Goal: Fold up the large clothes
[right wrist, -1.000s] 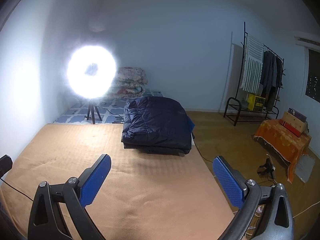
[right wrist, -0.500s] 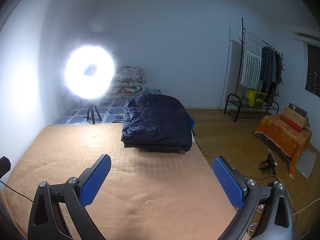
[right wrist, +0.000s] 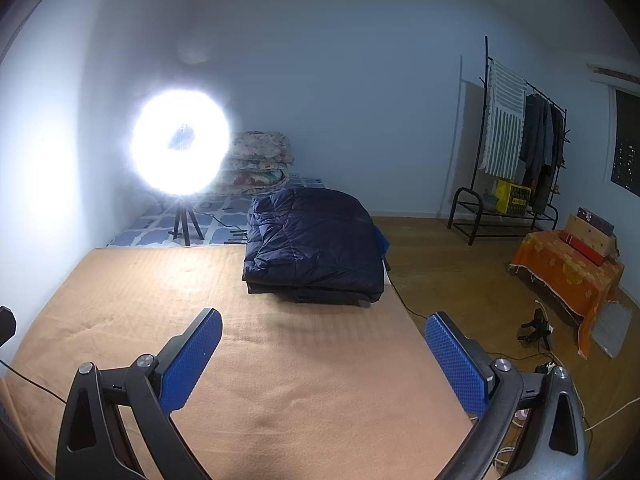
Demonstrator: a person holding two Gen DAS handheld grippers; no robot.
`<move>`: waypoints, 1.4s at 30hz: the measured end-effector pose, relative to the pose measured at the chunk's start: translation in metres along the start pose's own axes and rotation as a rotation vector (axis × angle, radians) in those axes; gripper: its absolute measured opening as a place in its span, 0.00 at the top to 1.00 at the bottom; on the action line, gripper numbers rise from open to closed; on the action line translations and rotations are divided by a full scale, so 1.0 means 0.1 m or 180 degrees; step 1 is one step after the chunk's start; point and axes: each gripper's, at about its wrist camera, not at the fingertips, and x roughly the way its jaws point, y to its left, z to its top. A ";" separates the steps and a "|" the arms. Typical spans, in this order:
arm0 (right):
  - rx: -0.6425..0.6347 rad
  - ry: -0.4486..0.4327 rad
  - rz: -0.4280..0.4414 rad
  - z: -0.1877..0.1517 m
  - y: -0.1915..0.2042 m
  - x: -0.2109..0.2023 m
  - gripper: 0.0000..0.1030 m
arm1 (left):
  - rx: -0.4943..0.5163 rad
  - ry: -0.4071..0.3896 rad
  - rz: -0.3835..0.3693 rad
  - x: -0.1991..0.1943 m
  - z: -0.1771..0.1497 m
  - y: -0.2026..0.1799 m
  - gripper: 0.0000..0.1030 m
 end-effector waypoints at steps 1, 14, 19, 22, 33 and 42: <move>0.0007 0.0004 0.0001 0.00 0.00 0.00 0.00 | -0.0001 -0.0001 0.0001 0.00 0.00 0.00 0.00; 0.0012 0.0010 -0.0006 -0.01 -0.01 0.01 0.00 | -0.0005 0.0013 -0.0013 0.00 0.00 0.00 0.00; 0.0006 0.0022 -0.0009 -0.02 0.00 0.02 0.00 | -0.0011 0.0039 -0.0021 0.00 0.04 0.03 0.00; 0.0001 0.0026 -0.0018 -0.03 0.00 0.01 0.00 | -0.0026 0.0046 -0.0026 0.02 0.07 0.06 0.00; -0.0014 0.0054 -0.0017 -0.04 0.02 0.02 0.00 | -0.0041 0.0036 0.0000 0.03 0.04 0.06 0.00; -0.0007 0.0072 -0.0018 -0.07 0.02 0.03 0.00 | -0.0118 0.0055 -0.0013 0.02 0.02 0.06 0.00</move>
